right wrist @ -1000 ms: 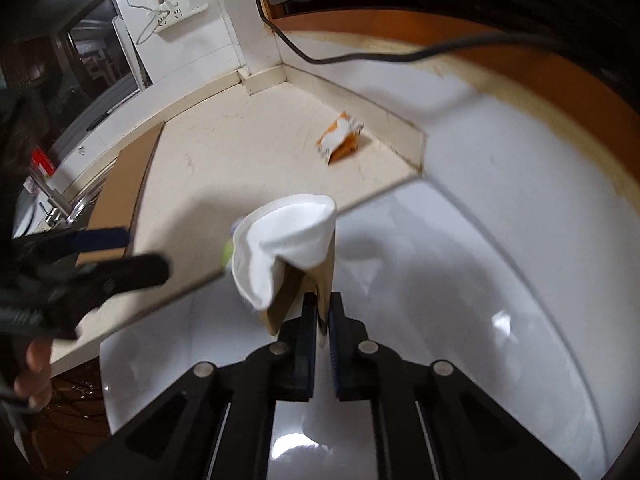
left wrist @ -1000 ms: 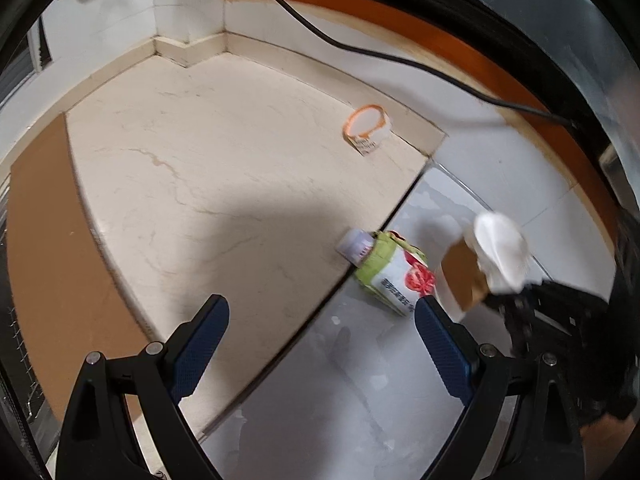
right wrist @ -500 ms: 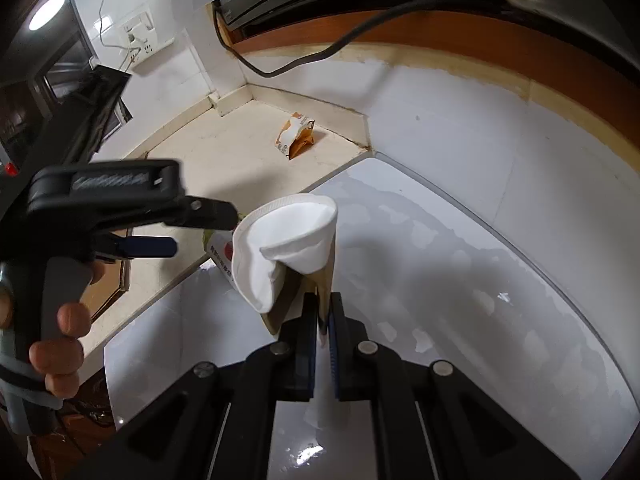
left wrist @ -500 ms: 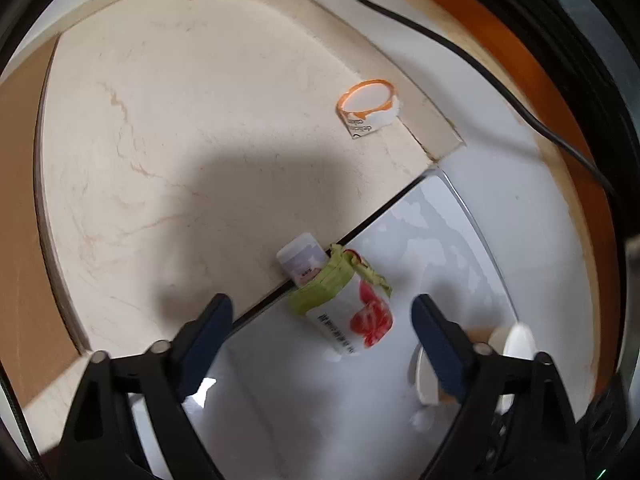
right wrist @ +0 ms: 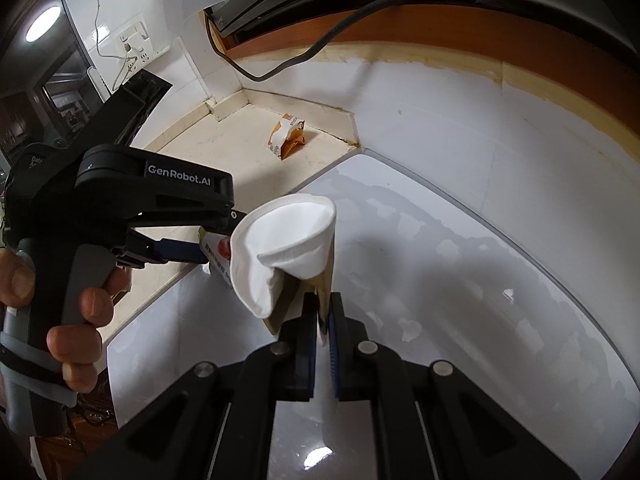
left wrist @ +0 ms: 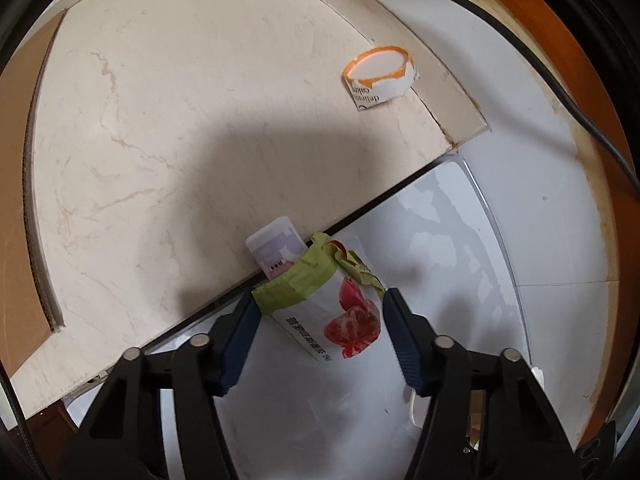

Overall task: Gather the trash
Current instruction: 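Grasp the green-and-red drink carton with the left gripper while the right gripper grasps the white paper cup, then carry the drink carton and paper cup down to the bin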

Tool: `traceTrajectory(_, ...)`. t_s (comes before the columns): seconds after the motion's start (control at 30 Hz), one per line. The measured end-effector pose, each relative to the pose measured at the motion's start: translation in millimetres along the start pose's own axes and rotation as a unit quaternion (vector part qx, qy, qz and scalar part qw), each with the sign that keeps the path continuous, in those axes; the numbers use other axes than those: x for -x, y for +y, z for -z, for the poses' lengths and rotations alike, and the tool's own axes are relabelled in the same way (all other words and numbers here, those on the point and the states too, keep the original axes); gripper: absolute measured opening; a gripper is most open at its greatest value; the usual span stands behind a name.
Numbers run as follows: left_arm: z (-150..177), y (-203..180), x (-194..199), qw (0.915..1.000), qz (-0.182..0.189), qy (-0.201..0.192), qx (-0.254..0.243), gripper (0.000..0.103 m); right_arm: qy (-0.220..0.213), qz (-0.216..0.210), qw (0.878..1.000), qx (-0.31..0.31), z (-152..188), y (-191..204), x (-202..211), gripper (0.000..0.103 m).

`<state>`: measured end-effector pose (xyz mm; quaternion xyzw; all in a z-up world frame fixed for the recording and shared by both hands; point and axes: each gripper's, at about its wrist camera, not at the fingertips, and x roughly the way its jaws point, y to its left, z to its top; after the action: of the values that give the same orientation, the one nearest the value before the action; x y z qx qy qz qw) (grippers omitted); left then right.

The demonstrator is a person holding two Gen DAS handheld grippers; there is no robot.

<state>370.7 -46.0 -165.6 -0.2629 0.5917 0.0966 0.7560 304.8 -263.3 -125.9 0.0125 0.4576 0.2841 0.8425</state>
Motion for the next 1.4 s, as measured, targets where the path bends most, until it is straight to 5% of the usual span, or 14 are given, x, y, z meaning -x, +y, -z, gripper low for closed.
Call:
traceTrajectory(0.63,51,23,44,0.9978,0.042,-0.002,-0.051,0.044,-0.019,0.002,1.000,-0.001,16,10,30,0.005)
traceTrajectory(1.03,115,46,101,0.9823,0.102,-0.038,-0.153,0.042,-0.019,-0.006,1.000,-0.005,50,38,49,0.005)
traceTrajectory(1.4,170,89,117,0.9736,0.098,-0.056,-0.199,0.037,-0.007,-0.034,0.999,-0.005,85,83,72,0.005)
